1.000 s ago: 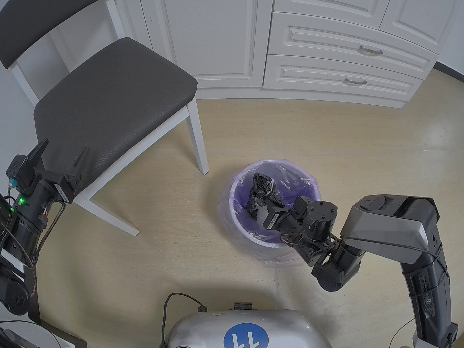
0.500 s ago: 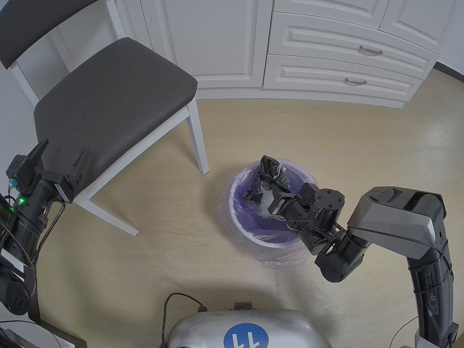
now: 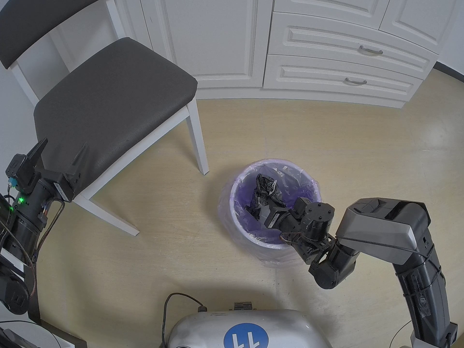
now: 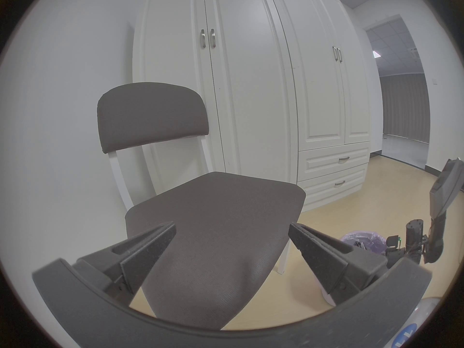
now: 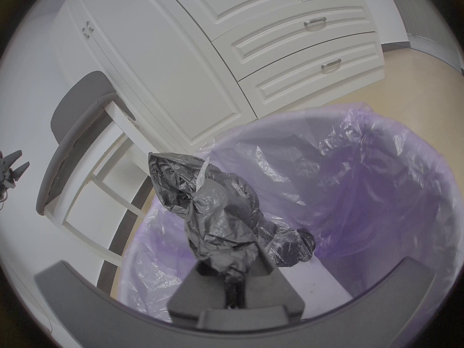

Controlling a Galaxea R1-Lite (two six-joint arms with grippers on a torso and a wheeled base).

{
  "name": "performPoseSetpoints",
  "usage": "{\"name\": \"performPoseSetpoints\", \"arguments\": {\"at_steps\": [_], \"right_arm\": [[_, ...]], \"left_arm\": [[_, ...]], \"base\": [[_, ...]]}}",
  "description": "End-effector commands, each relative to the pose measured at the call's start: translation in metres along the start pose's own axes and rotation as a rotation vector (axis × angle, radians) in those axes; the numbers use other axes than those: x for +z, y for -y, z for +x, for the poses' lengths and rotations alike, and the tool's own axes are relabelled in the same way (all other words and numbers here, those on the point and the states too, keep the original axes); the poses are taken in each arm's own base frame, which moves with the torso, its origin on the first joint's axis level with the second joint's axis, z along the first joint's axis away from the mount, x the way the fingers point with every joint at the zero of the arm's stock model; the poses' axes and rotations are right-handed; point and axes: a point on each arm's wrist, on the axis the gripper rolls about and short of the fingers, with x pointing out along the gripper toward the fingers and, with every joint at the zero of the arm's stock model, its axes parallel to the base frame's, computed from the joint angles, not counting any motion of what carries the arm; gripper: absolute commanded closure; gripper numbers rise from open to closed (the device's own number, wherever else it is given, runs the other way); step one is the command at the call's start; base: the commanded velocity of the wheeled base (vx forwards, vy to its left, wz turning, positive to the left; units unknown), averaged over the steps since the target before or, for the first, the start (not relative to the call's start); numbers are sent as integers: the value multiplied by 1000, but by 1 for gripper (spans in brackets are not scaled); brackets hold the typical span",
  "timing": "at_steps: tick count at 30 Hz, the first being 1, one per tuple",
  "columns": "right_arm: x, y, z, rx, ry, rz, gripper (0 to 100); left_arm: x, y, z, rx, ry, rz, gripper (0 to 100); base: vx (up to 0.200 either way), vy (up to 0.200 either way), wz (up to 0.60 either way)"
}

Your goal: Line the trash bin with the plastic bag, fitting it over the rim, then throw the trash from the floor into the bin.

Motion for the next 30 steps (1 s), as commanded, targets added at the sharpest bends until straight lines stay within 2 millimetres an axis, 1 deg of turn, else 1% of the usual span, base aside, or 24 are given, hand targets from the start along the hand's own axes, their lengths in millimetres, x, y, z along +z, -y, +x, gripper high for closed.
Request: {"name": "performPoseSetpoints", "arguments": {"at_steps": [1, 3, 6, 8, 13, 20, 21, 30], "right_arm": [[14, -9, -3, 19, 37, 1, 100], [26, -13, -7, 27, 48, 2, 100], [34, -16, -10, 34, 56, 5, 100], [32, -15, -10, 33, 53, 4, 100], [21, -10, -7, 23, 34, -4, 100], [17, -7, -5, 18, 31, -5, 100], [16, -7, -5, 18, 30, -5, 0], [18, -7, -6, 18, 31, -5, 0]], "left_arm": [[0, 0, 0, 0, 1, 0, 0], [0, 0, 0, 0, 1, -1, 0], [0, 0, 0, 0, -2, 0, 0], [-1, 0, 0, 0, -3, 0, 0], [0, 0, -1, 0, 0, 0, 0], [-1, 0, 0, -1, -5, 0, 0], [-1, 0, 0, 0, -3, 0, 0], [-1, 0, 0, 0, -3, 0, 0]], "base": [[0, 0, 0], [0, 0, 0], [0, 0, 0], [0, 0, 0], [0, 0, 0], [0, 0, 0], [0, 0, 0], [0, 0, 0]]}}
